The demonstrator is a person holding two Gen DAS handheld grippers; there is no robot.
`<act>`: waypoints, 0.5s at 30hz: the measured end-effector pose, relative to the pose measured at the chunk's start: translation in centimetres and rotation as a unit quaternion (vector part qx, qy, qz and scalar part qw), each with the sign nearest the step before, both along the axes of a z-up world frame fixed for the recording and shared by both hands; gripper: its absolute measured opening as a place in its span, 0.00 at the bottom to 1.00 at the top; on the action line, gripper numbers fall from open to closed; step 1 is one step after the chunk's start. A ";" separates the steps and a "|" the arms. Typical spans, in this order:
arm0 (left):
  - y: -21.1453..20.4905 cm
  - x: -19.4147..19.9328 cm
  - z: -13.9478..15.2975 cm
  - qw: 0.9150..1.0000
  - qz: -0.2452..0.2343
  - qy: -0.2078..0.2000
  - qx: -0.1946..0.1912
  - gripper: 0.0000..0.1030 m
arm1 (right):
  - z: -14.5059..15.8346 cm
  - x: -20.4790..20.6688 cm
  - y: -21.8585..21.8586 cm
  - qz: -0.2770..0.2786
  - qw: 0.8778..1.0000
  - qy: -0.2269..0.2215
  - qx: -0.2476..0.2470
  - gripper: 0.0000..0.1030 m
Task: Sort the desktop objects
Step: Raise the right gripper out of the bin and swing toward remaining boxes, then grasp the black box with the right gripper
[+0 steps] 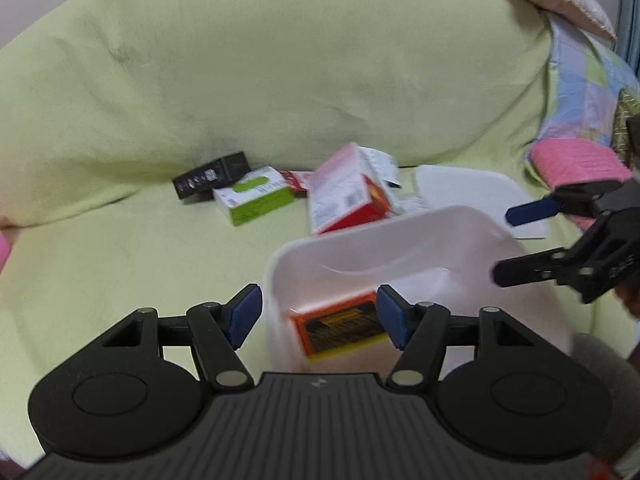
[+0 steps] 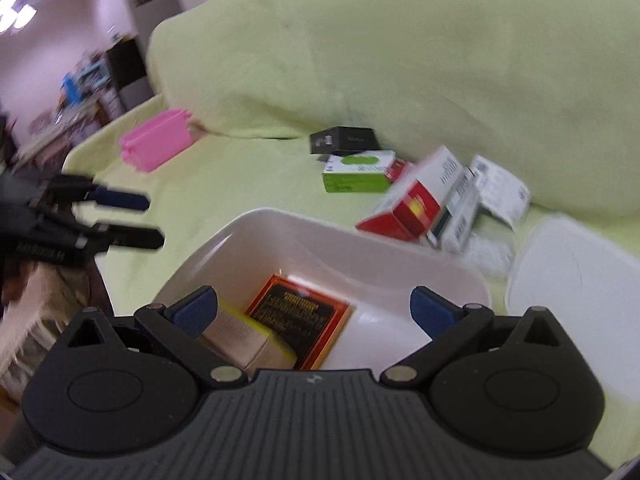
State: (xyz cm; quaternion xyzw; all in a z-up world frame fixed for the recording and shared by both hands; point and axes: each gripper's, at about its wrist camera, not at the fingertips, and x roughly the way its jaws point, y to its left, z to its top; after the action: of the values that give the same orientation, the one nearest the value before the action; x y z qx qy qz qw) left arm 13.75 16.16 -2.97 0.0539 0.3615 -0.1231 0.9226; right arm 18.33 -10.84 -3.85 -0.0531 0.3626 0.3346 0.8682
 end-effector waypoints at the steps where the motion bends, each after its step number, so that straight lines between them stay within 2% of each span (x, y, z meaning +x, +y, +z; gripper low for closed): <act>1: 0.8 1.1 -0.1 1.000 0.003 0.000 0.001 0.63 | 0.2 0.8 0.5 0.014 1.000 -0.009 -0.009 0.99; 7: 4.5 8.1 -1.5 0.999 0.019 -0.019 0.042 0.63 | 1.9 7.4 3.3 0.067 0.995 -0.059 -0.031 0.99; 9: 5.2 10.3 -2.6 0.998 0.014 -0.020 0.056 0.63 | 2.2 9.5 4.8 0.089 0.991 -0.086 -0.058 0.99; 12: 5.8 13.6 -4.9 0.996 -0.007 -0.025 0.084 0.63 | 1.3 12.0 7.7 0.126 0.976 -0.134 -0.117 0.99; 15: 6.6 16.8 -7.4 0.992 -0.023 -0.037 0.119 0.63 | -0.3 14.2 10.7 0.166 0.958 -0.160 -0.168 0.99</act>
State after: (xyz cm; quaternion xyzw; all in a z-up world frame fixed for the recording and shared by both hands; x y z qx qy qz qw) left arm 30.56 22.72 -10.34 0.1762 0.3381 -0.0987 0.9192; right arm 32.58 -0.11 -4.13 -0.3108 0.2557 0.3955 0.8256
